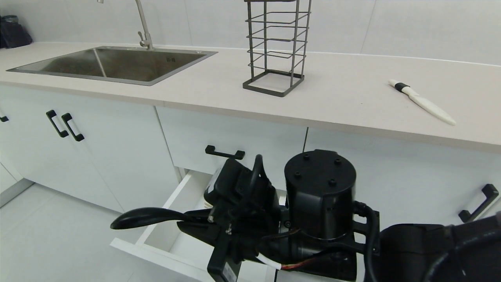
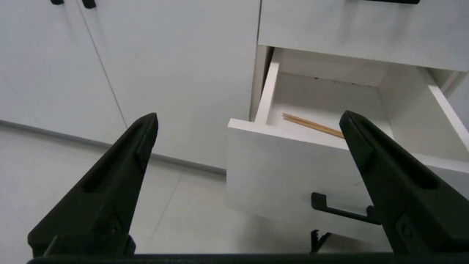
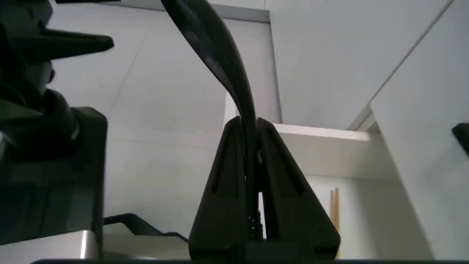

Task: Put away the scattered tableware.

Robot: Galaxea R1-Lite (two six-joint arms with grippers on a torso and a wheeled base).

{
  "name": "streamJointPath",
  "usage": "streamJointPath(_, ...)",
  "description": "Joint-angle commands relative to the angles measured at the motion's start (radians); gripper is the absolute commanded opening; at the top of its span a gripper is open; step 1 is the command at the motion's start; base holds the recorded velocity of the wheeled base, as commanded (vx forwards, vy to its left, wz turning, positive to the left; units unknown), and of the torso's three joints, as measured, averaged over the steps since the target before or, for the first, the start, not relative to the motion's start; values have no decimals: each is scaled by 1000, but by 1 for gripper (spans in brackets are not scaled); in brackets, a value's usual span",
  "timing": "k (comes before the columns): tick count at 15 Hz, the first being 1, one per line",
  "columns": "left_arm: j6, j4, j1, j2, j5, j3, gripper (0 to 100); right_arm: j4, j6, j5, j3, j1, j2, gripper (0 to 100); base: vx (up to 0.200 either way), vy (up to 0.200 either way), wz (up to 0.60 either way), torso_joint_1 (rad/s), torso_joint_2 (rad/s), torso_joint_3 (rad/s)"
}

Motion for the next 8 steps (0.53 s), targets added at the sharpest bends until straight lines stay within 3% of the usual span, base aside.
streamJointPath(1, 0, 1, 0, 1, 0, 0, 100, -15, 7, -19, 42, -35, -45, 0, 0, 0, 0, 0, 0, 0)
streamJointPath(3, 0, 1, 0, 1, 0, 0, 100, -16, 4, -48, 82, -55, -58, 0, 0, 0, 0, 0, 0, 0)
streamJointPath(8, 0, -1, 0, 1, 0, 0, 100, 1, 4, -86, -73, -45, 70, 0, 0, 0, 0, 0, 0, 0)
